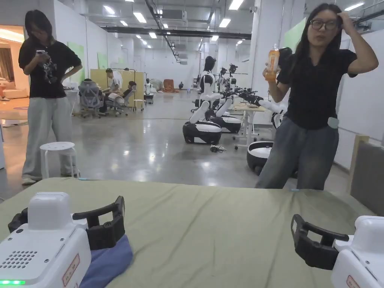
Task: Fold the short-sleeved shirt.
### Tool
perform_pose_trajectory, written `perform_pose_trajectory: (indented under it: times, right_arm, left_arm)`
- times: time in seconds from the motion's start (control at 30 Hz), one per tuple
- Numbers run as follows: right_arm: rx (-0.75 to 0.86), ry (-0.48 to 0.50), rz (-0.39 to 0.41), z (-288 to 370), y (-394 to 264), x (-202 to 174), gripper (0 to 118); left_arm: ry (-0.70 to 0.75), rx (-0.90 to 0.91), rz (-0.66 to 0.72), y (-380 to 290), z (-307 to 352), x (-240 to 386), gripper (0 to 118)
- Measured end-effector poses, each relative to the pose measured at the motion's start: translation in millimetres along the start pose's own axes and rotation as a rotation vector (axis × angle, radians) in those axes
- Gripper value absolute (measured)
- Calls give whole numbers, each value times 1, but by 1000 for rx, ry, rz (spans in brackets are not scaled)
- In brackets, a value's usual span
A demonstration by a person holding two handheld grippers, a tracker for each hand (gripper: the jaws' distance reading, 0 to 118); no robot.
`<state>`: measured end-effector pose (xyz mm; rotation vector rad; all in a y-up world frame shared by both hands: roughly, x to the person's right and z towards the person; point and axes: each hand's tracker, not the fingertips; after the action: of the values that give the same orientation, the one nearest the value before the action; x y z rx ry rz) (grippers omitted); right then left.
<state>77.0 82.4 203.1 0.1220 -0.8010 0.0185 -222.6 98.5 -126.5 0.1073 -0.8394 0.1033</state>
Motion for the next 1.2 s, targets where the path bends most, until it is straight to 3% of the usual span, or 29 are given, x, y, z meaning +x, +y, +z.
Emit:
perform_pose_trajectory:
  times: [0.37, 0.63, 1.2]
  right_arm:
    - [-22, -8, 8, -9, -2, 3, 118]
    - [-38, 15, 44, -13, -9, -3, 118]
    - [-44, 49, 20, -15, -5, 0, 118]
  left_arm:
    - [22, -4, -104, 0, -2, 7, 118]
    - [17, 1, -119, -3, 0, 21, 118]
    - [28, -9, -136, -1, -6, 23, 118]
